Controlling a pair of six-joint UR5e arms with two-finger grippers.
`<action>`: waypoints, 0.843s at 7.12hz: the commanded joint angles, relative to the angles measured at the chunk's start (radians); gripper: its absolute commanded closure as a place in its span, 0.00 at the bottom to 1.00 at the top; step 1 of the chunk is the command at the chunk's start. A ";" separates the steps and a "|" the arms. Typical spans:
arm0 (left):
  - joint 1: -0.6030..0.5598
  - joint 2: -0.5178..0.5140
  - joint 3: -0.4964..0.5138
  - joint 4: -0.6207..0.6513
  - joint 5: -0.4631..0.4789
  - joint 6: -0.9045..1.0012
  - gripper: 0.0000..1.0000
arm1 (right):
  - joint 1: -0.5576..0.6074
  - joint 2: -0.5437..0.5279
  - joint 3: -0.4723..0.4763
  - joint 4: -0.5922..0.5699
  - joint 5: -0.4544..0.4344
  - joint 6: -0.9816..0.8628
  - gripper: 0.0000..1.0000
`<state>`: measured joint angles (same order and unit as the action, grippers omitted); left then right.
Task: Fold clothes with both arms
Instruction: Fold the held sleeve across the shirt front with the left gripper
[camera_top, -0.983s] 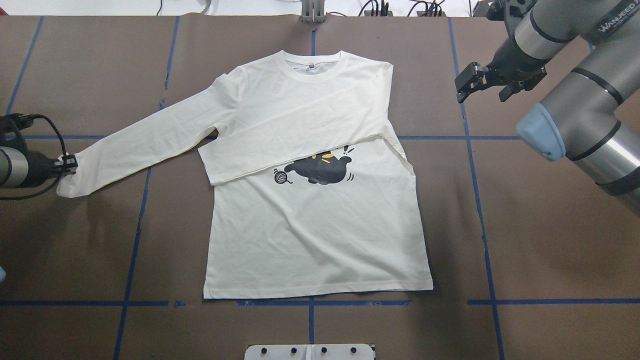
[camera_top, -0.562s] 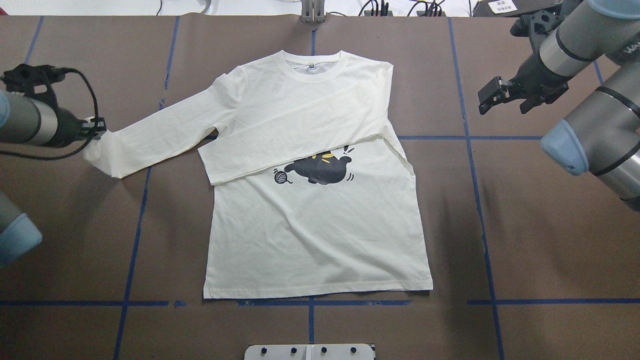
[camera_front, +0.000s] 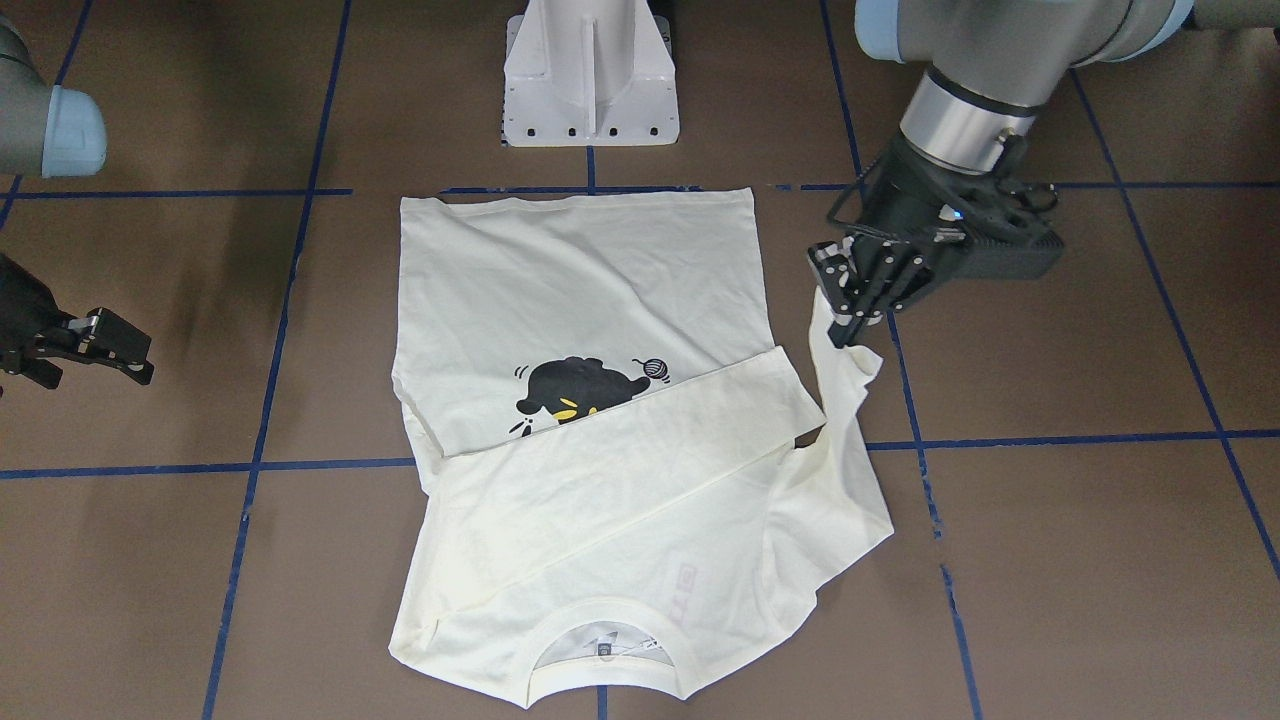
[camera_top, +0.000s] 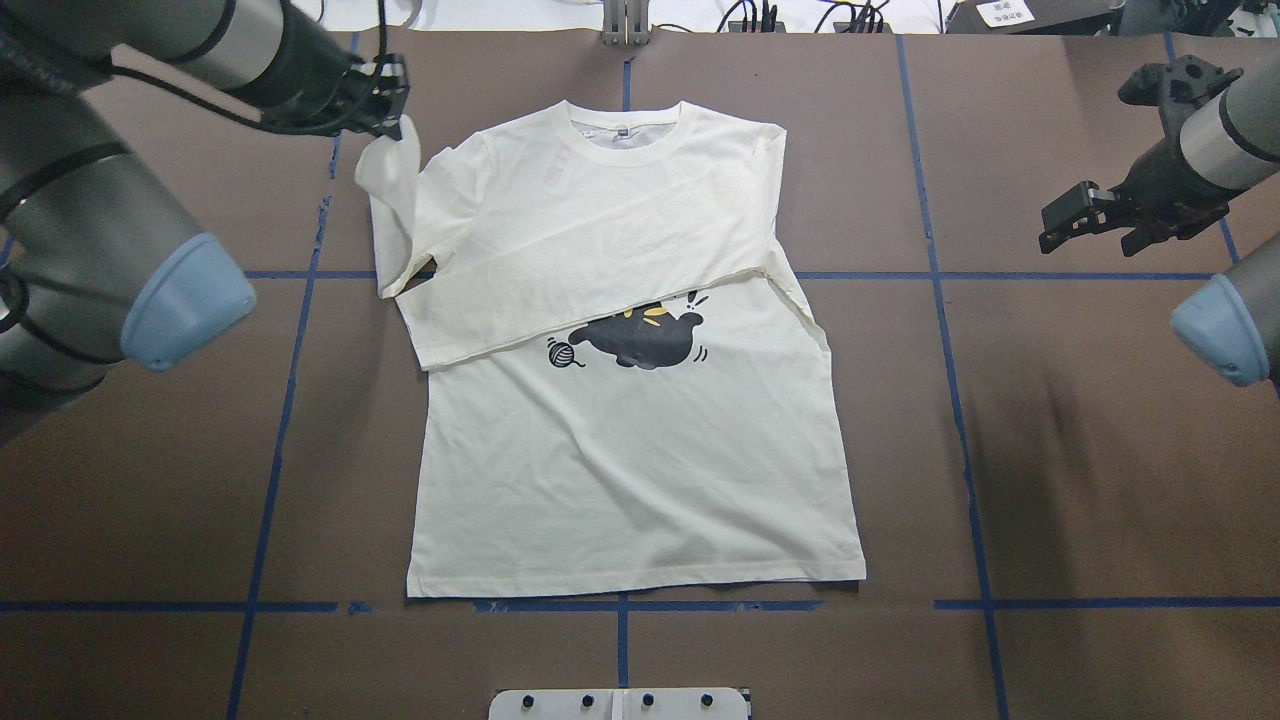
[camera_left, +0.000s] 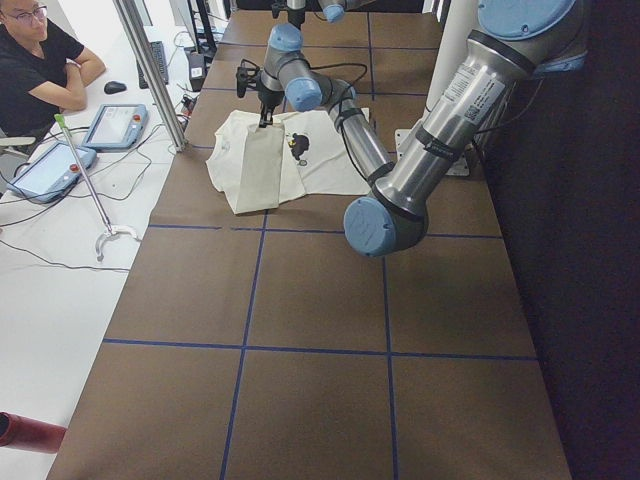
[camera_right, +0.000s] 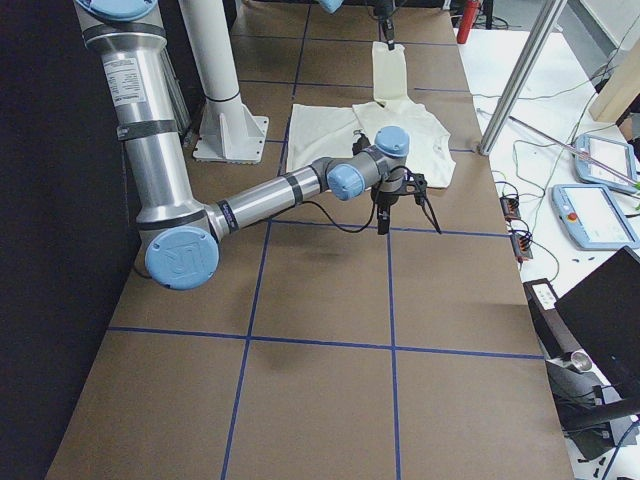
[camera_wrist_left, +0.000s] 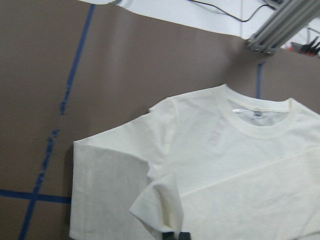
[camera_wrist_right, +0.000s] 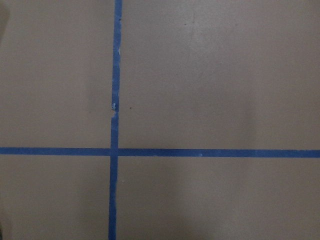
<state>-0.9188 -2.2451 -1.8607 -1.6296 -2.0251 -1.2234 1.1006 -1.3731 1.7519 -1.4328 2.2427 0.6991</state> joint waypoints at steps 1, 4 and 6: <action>0.012 -0.234 0.117 0.004 -0.055 -0.169 1.00 | 0.002 -0.007 -0.003 0.000 -0.002 0.002 0.00; 0.176 -0.277 0.223 -0.045 0.033 -0.225 1.00 | 0.001 -0.007 -0.005 0.000 -0.003 0.010 0.00; 0.213 -0.382 0.491 -0.230 0.095 -0.332 1.00 | 0.001 -0.007 -0.008 0.000 -0.005 0.013 0.00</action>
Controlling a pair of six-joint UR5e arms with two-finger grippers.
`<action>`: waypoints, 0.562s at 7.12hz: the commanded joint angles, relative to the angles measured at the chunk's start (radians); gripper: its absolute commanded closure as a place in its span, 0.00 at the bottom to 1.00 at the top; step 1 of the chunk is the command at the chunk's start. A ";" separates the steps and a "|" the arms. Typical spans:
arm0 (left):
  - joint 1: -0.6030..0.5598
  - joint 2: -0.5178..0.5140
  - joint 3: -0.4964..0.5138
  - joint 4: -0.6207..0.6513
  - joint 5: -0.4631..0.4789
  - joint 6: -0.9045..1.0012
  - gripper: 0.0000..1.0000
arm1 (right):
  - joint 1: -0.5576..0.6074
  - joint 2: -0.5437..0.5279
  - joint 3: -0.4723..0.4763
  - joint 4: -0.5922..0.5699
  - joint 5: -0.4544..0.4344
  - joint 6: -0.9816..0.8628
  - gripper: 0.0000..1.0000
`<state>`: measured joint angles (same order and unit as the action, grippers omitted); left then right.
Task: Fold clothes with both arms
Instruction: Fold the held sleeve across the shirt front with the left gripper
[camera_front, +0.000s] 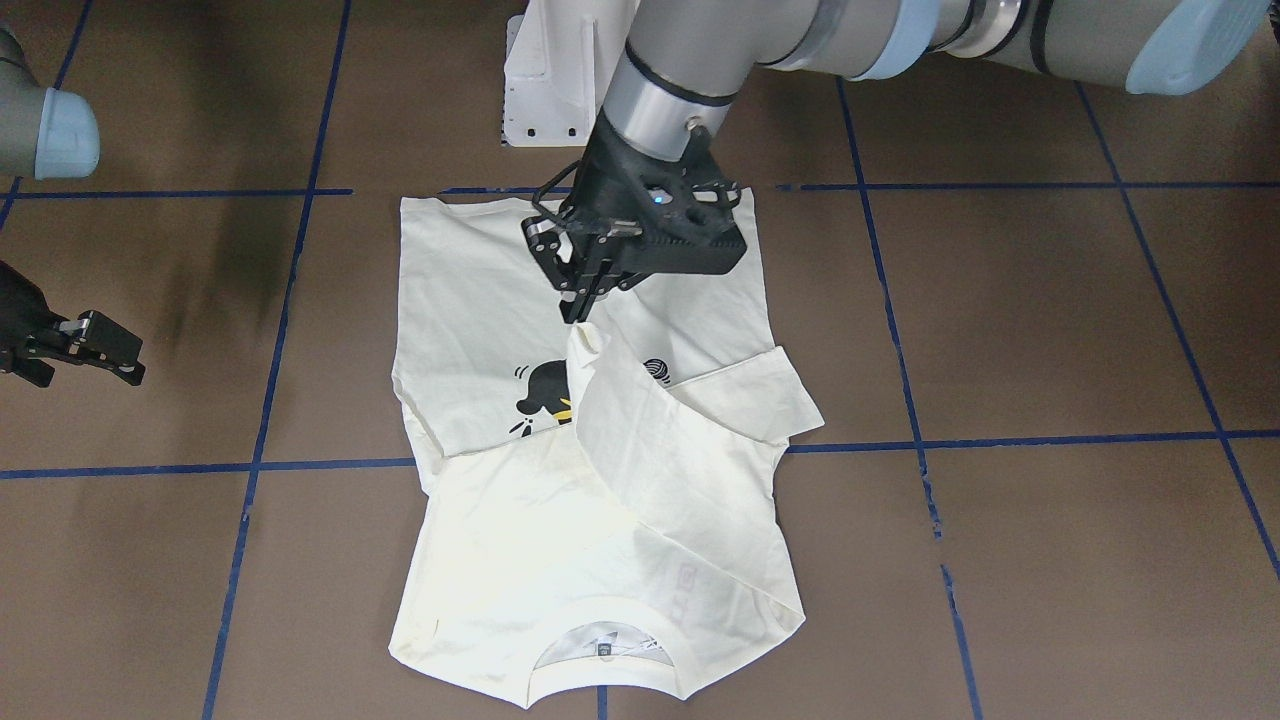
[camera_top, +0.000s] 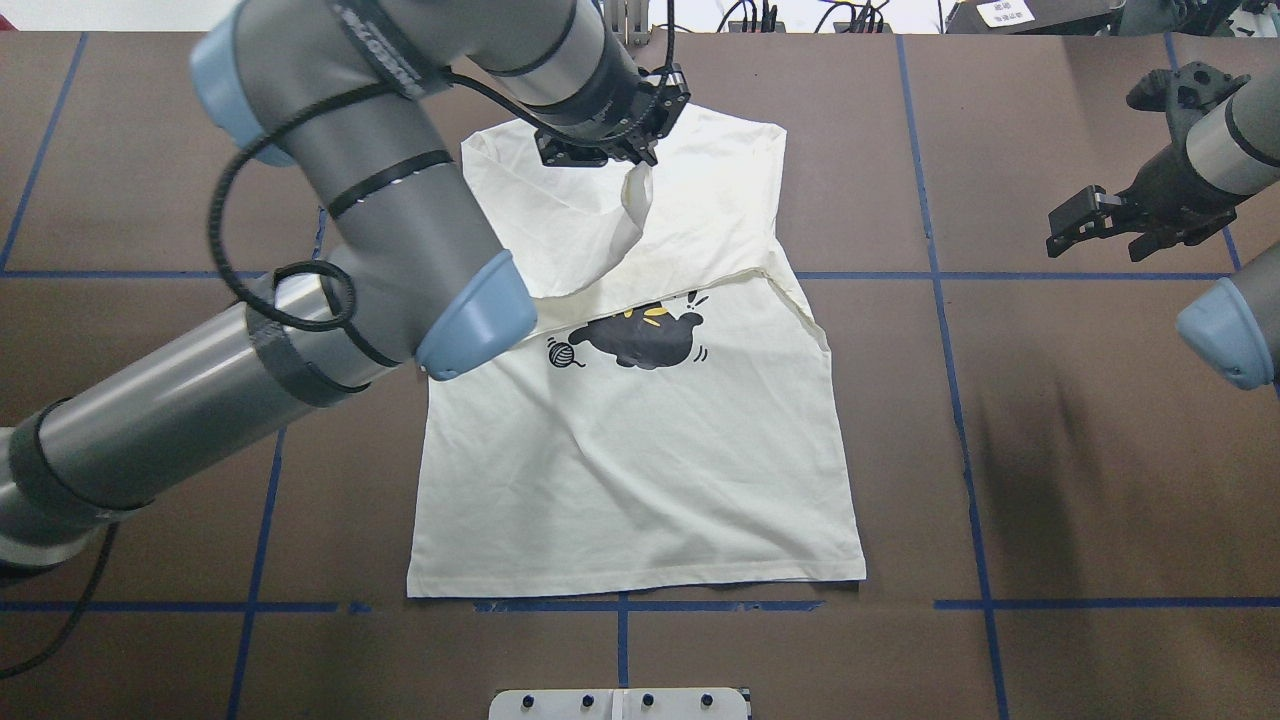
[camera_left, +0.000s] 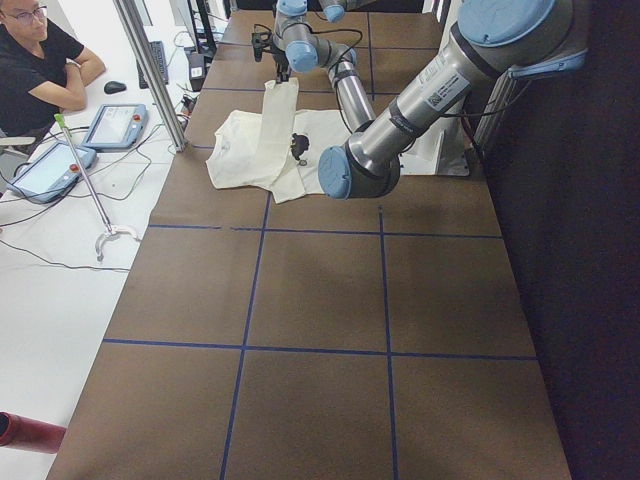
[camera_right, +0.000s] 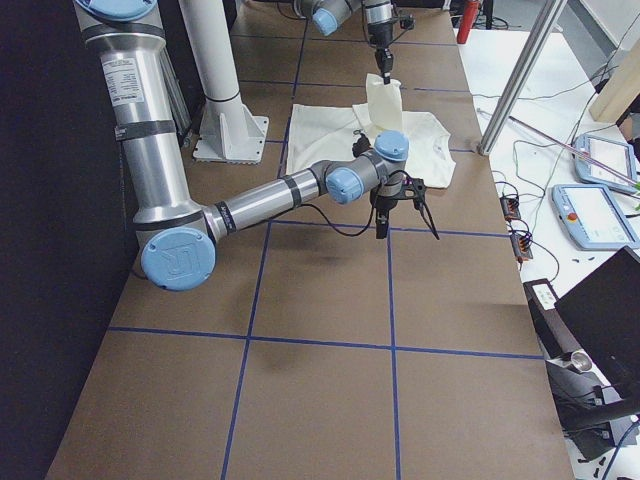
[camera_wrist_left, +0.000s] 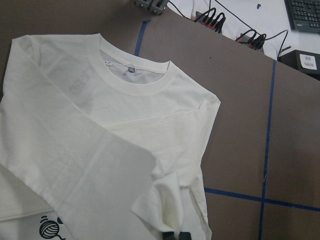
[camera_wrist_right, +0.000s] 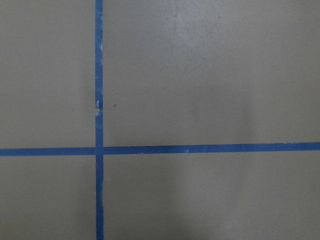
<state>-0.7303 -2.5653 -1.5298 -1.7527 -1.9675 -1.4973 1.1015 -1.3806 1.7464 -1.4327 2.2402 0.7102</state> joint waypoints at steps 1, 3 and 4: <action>0.057 -0.128 0.278 -0.158 0.067 -0.090 1.00 | 0.000 0.000 -0.007 0.000 -0.002 0.000 0.00; 0.180 -0.252 0.545 -0.331 0.209 -0.206 1.00 | 0.000 0.003 -0.007 0.000 0.006 0.002 0.00; 0.210 -0.286 0.628 -0.422 0.254 -0.231 0.33 | 0.000 0.011 -0.008 0.000 0.007 0.003 0.00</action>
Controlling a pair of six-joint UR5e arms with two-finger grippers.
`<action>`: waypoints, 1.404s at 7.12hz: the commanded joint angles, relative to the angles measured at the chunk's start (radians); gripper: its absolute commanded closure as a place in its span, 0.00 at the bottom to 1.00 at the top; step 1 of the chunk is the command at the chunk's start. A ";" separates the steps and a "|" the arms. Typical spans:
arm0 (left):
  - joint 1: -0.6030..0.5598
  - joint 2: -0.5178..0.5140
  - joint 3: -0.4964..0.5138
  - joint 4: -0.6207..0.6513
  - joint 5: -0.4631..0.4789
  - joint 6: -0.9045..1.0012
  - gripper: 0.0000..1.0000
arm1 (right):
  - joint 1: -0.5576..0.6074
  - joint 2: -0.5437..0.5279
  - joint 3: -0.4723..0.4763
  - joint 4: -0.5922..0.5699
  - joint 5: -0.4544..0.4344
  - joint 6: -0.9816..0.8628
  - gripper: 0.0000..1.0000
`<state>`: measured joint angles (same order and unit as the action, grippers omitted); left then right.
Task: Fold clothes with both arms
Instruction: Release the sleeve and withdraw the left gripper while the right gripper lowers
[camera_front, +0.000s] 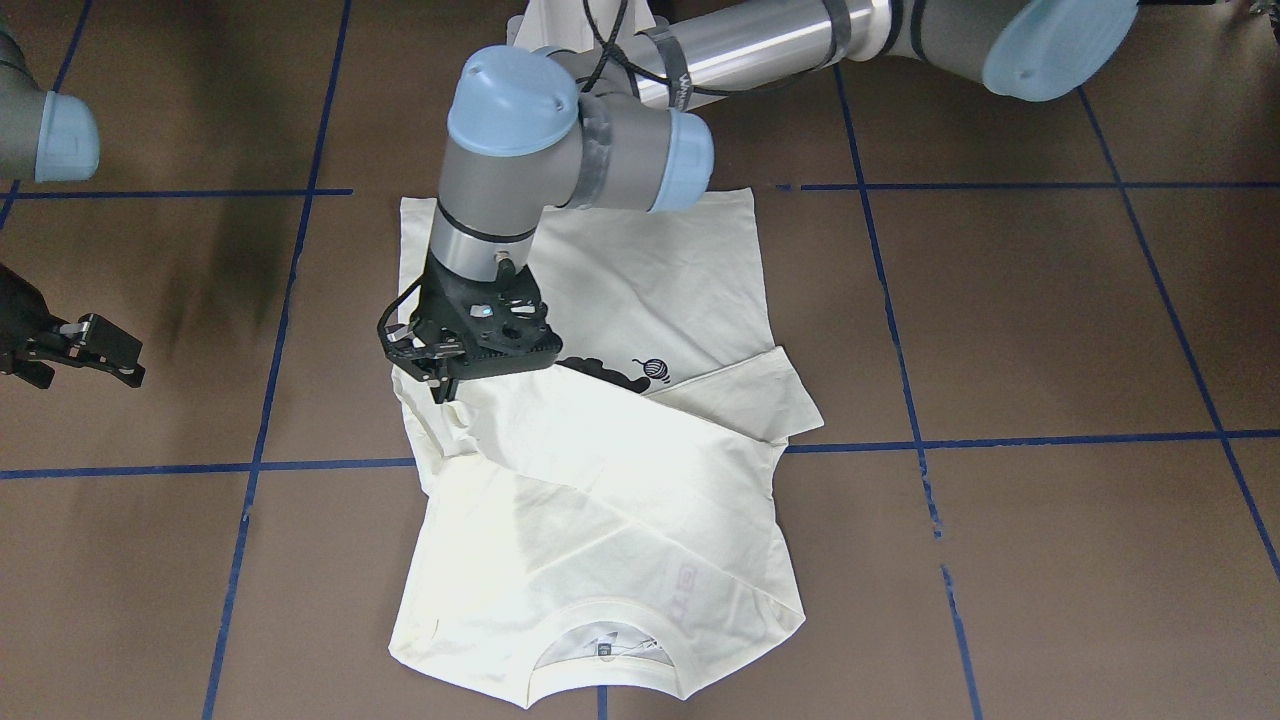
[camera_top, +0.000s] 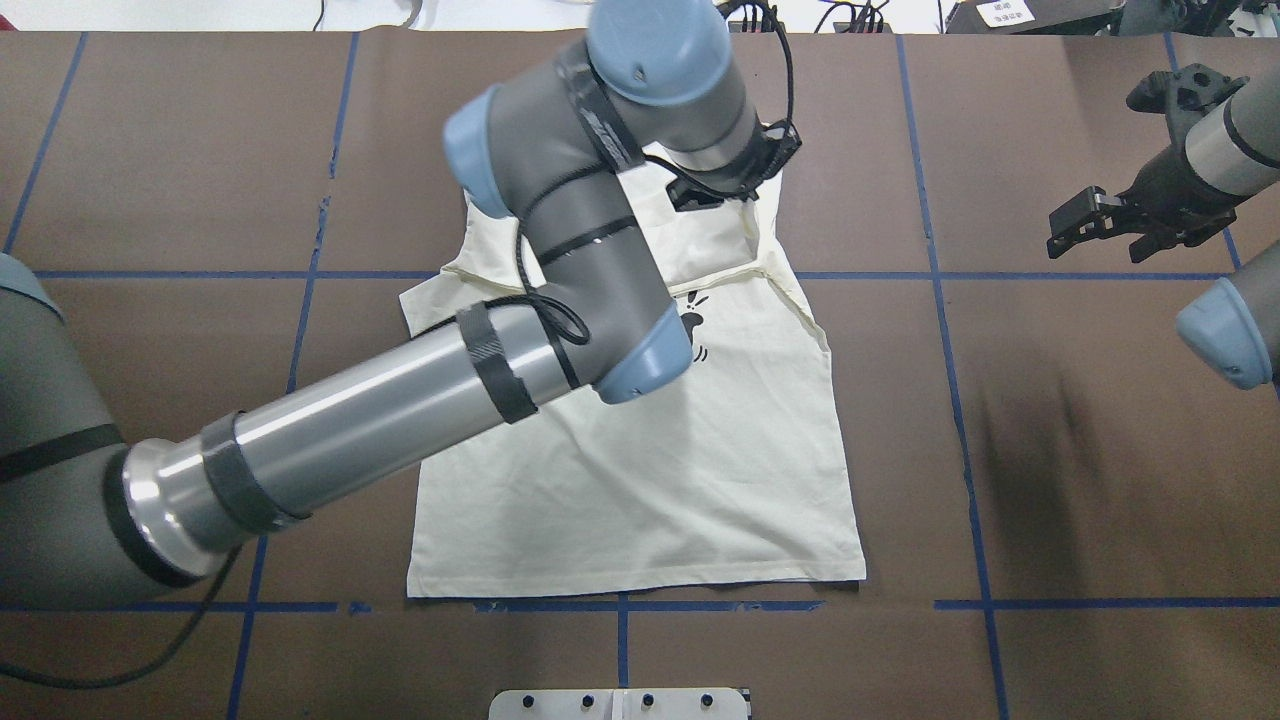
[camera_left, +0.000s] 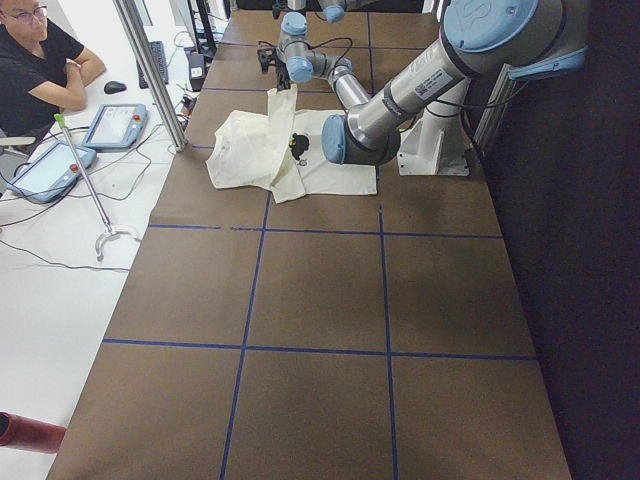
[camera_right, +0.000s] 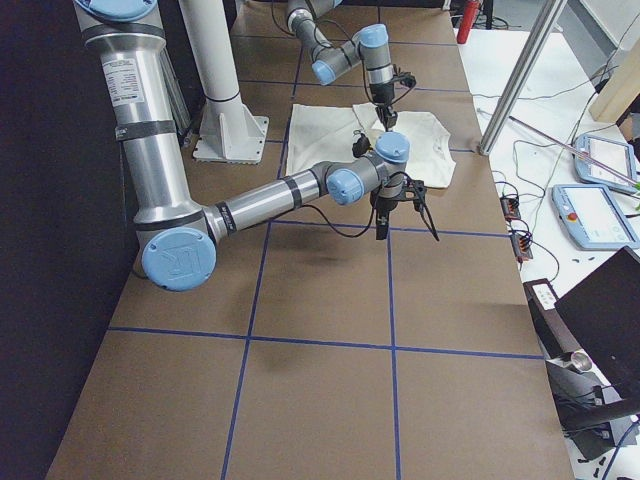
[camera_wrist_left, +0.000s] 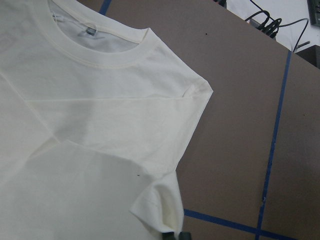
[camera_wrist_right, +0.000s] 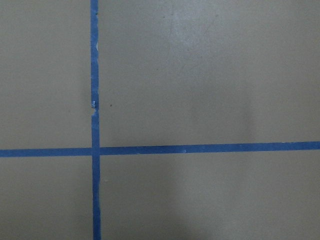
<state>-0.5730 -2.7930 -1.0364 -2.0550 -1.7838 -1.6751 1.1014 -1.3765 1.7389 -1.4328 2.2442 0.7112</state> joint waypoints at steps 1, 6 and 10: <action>0.058 -0.045 0.131 -0.141 0.073 -0.005 0.00 | -0.002 0.010 -0.001 0.000 0.003 0.004 0.00; -0.005 0.107 -0.115 0.031 -0.006 0.144 0.00 | -0.034 0.020 0.040 0.008 0.018 0.066 0.00; -0.105 0.606 -0.853 0.466 -0.042 0.541 0.00 | -0.448 -0.102 0.238 0.235 -0.263 0.576 0.00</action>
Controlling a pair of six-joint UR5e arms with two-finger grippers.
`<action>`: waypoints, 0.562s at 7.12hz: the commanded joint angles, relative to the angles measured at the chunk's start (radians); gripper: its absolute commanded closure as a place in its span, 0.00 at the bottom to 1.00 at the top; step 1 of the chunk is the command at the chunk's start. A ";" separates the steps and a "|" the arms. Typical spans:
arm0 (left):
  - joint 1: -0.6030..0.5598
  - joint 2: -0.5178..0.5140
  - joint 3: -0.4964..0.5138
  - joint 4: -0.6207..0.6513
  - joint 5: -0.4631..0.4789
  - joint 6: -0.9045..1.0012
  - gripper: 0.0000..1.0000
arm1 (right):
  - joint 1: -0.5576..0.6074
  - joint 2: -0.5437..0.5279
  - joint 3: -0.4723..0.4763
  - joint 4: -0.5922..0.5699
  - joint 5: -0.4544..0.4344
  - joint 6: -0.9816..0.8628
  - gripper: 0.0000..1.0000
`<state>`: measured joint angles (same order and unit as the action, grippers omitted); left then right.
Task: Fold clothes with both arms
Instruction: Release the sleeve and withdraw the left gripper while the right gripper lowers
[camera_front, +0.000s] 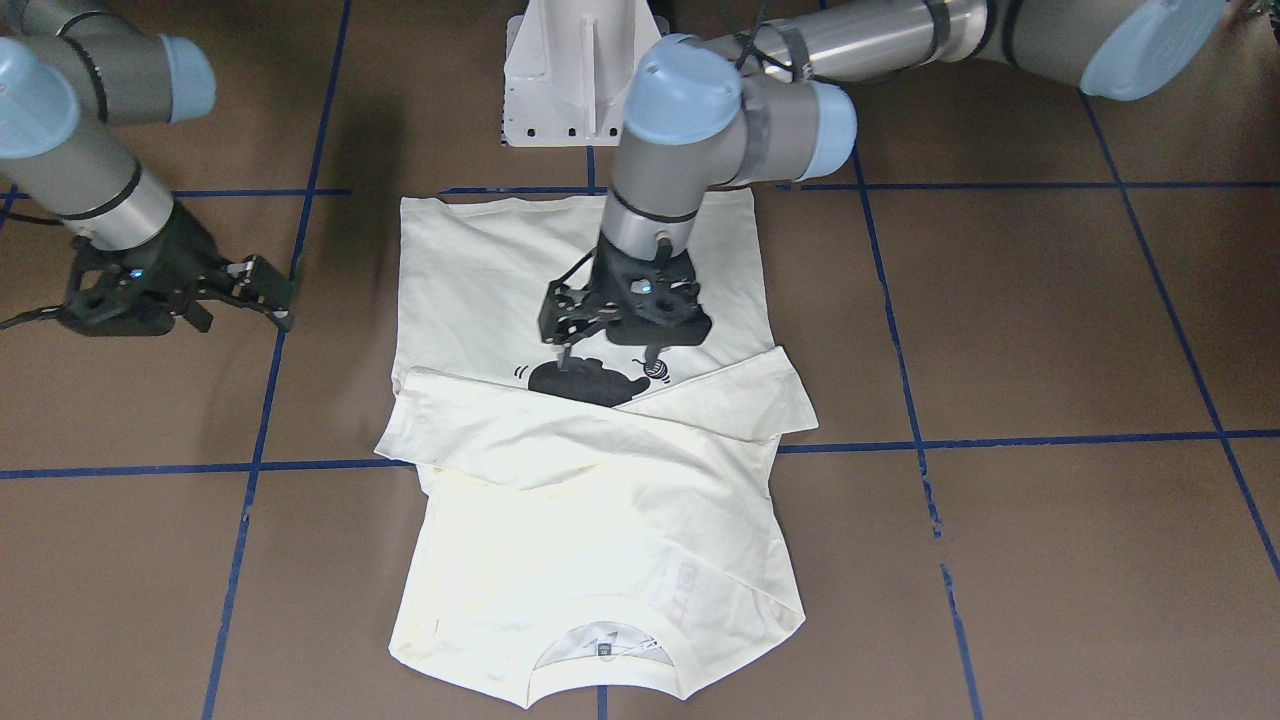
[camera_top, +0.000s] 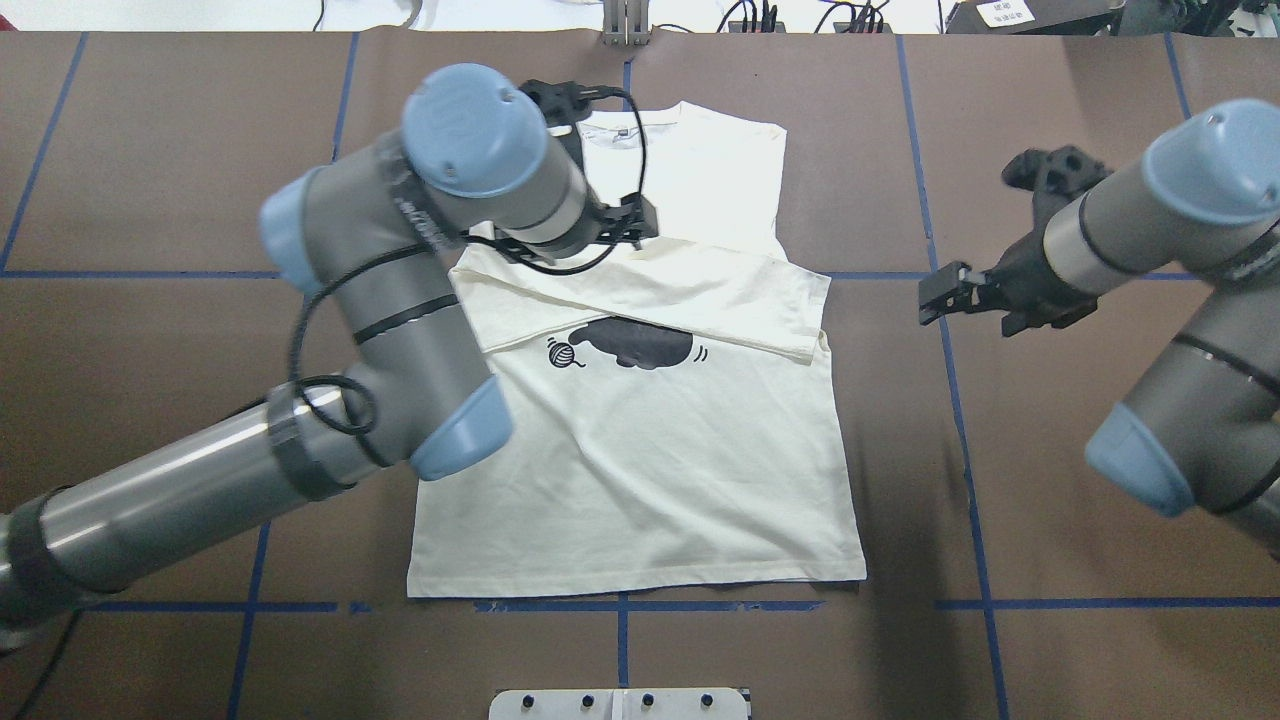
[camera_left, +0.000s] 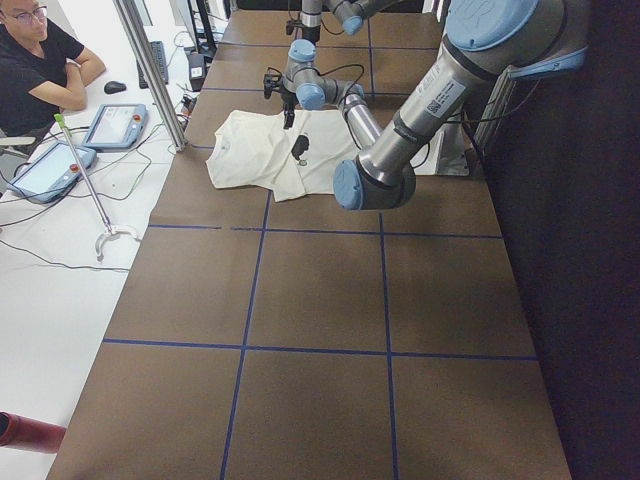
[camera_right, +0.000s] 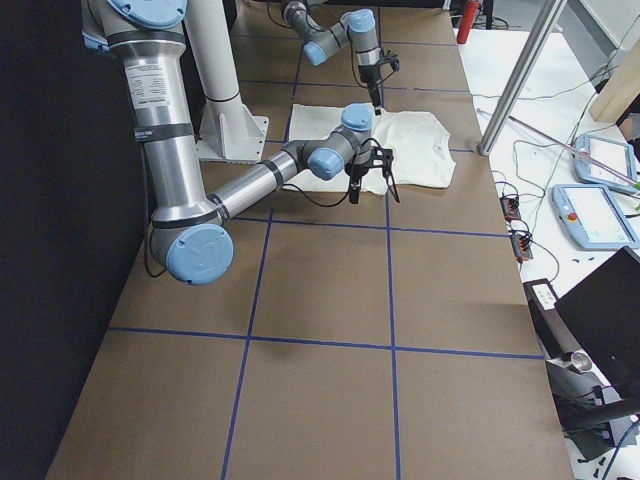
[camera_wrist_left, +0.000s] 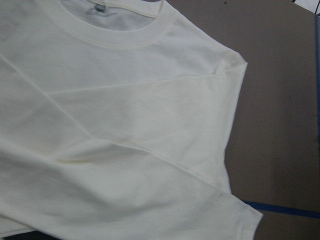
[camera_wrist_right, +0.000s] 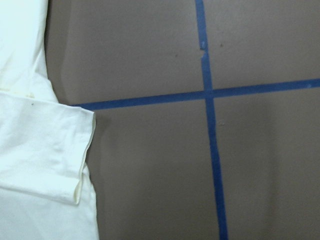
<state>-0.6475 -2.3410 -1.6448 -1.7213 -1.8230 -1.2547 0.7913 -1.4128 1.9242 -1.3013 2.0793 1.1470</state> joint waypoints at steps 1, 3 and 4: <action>-0.038 0.243 -0.382 0.179 -0.002 0.167 0.00 | -0.249 -0.122 0.064 0.194 -0.182 0.262 0.00; -0.038 0.273 -0.472 0.210 -0.036 0.141 0.00 | -0.415 -0.172 0.123 0.209 -0.289 0.369 0.00; -0.037 0.273 -0.489 0.235 -0.036 0.141 0.00 | -0.491 -0.170 0.121 0.208 -0.342 0.391 0.00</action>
<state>-0.6845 -2.0769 -2.0933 -1.5171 -1.8485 -1.1104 0.3988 -1.5722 2.0351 -1.0995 1.8013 1.4888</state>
